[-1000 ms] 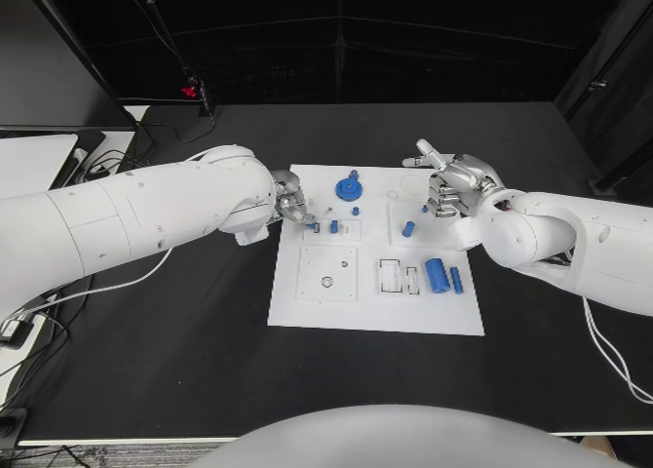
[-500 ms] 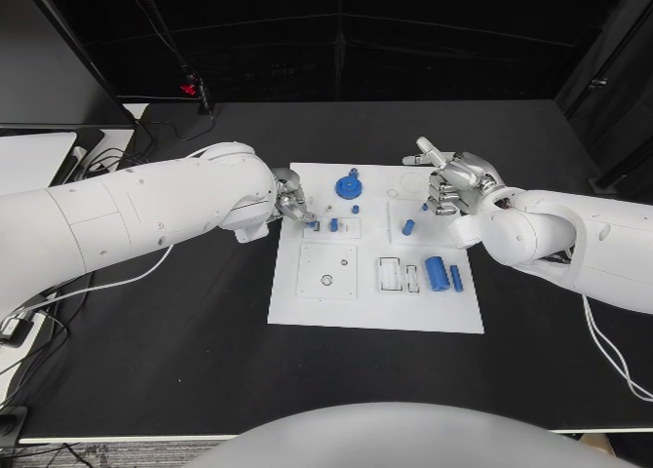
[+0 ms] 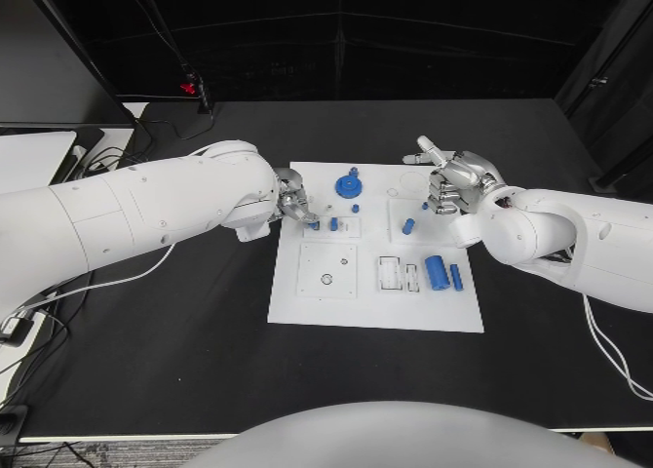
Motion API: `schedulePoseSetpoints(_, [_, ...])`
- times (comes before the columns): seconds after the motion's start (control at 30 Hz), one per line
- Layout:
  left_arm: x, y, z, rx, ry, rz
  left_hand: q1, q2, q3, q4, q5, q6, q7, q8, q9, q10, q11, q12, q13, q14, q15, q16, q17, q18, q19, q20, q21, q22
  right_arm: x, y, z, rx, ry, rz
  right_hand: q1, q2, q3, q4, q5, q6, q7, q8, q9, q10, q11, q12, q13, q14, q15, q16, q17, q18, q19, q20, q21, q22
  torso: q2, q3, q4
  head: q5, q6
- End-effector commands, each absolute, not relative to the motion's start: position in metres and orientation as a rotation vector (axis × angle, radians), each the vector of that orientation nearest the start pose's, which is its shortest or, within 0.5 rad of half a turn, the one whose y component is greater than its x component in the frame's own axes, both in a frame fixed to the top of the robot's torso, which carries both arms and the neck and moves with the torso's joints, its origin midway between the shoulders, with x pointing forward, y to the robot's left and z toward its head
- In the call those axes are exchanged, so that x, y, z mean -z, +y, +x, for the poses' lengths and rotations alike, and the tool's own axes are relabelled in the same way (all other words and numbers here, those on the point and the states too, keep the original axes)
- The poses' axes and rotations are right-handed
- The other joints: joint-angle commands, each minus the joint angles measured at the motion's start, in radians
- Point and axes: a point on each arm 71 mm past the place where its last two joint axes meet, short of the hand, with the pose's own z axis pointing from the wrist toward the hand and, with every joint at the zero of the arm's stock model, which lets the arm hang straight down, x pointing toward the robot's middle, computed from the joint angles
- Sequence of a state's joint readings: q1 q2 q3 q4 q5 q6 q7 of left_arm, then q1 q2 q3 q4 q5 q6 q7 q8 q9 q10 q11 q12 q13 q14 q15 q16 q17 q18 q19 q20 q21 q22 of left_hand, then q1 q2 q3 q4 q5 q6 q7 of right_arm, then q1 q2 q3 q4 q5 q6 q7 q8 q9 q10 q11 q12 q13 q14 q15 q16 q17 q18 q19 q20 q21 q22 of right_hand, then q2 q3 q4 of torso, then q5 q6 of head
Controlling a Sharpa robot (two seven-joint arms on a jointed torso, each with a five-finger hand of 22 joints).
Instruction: Assemble the parts on the task board
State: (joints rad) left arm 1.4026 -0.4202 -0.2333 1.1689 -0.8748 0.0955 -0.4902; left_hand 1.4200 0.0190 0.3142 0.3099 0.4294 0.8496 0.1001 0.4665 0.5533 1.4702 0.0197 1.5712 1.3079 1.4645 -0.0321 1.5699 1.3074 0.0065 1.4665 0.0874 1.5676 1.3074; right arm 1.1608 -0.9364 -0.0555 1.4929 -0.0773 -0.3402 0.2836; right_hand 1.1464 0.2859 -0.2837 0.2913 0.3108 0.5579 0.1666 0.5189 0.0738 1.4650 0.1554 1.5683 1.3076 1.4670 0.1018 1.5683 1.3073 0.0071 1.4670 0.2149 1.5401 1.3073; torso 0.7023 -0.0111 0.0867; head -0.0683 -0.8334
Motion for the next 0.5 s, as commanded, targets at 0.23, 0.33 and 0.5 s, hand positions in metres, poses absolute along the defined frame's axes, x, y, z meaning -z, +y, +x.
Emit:
schedulePoseSetpoints(0.23, [0.2045, 0.1027, 0.538, 0.415, 2.346, -0.134, -0.004, 0.007, 0.041, -0.029, -0.001, 0.012, -0.02, -0.002, -0.002, 0.101, 0.0, 0.0, 0.263, 0.106, -0.006, 0.001, 0.263, -0.007, 0.104, -0.007, 0.003, 0.263, 0.2085, -0.2674, 0.4833, -1.314, 1.494, 1.169, 0.005, 0.001, 0.006, 0.001, 0.004, -0.005, 0.066, 0.006, -0.002, 0.106, 0.004, 0.003, 0.263, 0.104, 0.0, 0.002, 0.263, 0.008, 0.059, -0.004, -0.005, 0.239, 0.0, -0.0002, -0.0009, -0.001, -0.001])
schedulePoseSetpoints(0.33, [0.2045, 0.1025, 0.5382, 0.414, 2.345, -0.135, -0.006, 0.008, 0.041, -0.027, -0.001, 0.011, -0.02, -0.002, -0.002, 0.101, 0.001, 0.0, 0.263, 0.106, -0.006, 0.001, 0.263, -0.007, 0.104, -0.007, 0.003, 0.263, 0.2085, -0.2674, 0.4832, -1.314, 1.494, 1.169, 0.005, 0.001, 0.006, 0.001, 0.004, -0.005, 0.066, 0.006, -0.002, 0.106, 0.004, 0.003, 0.263, 0.104, 0.0, 0.002, 0.263, 0.008, 0.059, -0.004, -0.005, 0.239, 0.0, 0.0, -0.0005, -0.001, -0.001])
schedulePoseSetpoints(0.5, [0.2046, 0.1015, 0.5384, 0.41, 2.343, -0.139, -0.009, 0.011, 0.043, -0.025, -0.001, 0.011, -0.019, -0.003, -0.002, 0.101, 0.001, 0.0, 0.263, 0.106, -0.005, 0.001, 0.263, -0.007, 0.104, -0.007, 0.003, 0.263, 0.2084, -0.2674, 0.4831, -1.315, 1.494, 1.169, 0.005, 0.001, 0.006, 0.001, 0.004, -0.005, 0.066, 0.006, -0.002, 0.106, 0.004, 0.003, 0.263, 0.104, 0.0, 0.002, 0.263, 0.008, 0.059, -0.004, -0.005, 0.239, 0.0, 0.0004, 0.0004, -0.003, -0.001])
